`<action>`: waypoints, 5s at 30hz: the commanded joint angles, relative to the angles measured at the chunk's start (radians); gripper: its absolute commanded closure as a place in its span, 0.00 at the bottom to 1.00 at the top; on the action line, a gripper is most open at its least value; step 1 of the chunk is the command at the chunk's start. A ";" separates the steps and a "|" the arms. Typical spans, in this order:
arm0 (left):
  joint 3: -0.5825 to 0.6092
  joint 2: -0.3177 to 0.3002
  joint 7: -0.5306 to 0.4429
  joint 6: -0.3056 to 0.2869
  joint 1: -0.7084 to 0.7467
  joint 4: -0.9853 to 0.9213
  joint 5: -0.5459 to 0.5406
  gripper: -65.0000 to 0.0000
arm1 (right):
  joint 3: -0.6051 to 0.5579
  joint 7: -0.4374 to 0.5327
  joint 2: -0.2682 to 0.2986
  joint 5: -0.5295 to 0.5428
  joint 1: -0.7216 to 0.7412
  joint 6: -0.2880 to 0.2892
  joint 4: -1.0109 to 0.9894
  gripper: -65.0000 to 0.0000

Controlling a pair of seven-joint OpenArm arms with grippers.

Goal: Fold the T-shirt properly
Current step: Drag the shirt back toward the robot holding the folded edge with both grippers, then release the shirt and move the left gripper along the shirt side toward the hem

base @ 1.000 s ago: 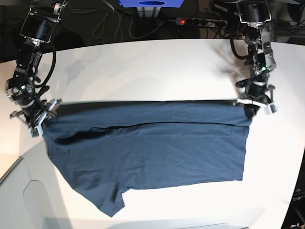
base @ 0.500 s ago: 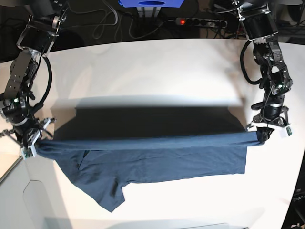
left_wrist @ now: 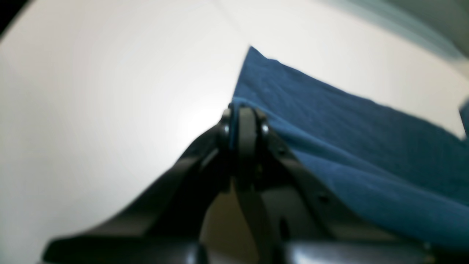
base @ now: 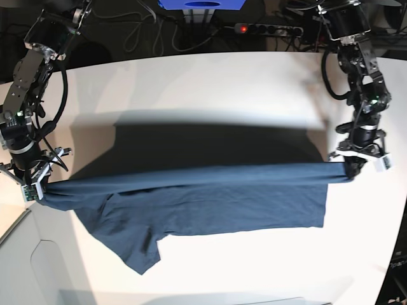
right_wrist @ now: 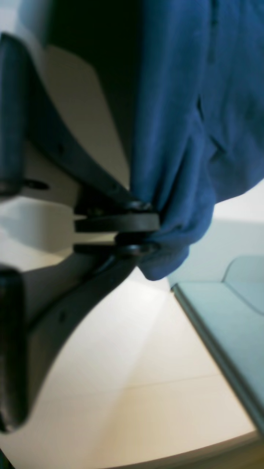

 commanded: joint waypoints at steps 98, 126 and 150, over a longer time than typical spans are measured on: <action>-0.049 0.132 -0.025 0.014 0.592 0.168 0.002 0.74 | 0.112 0.079 -0.056 0.064 -0.634 0.004 0.107 0.63; -0.101 -0.020 0.087 0.009 -0.043 0.016 0.015 0.57 | 0.177 0.078 -0.084 0.064 -0.459 0.004 0.172 0.40; 0.371 -0.141 -0.214 0.017 -0.310 -0.618 0.014 0.57 | 0.178 0.078 -0.061 0.064 -0.430 0.003 0.176 0.40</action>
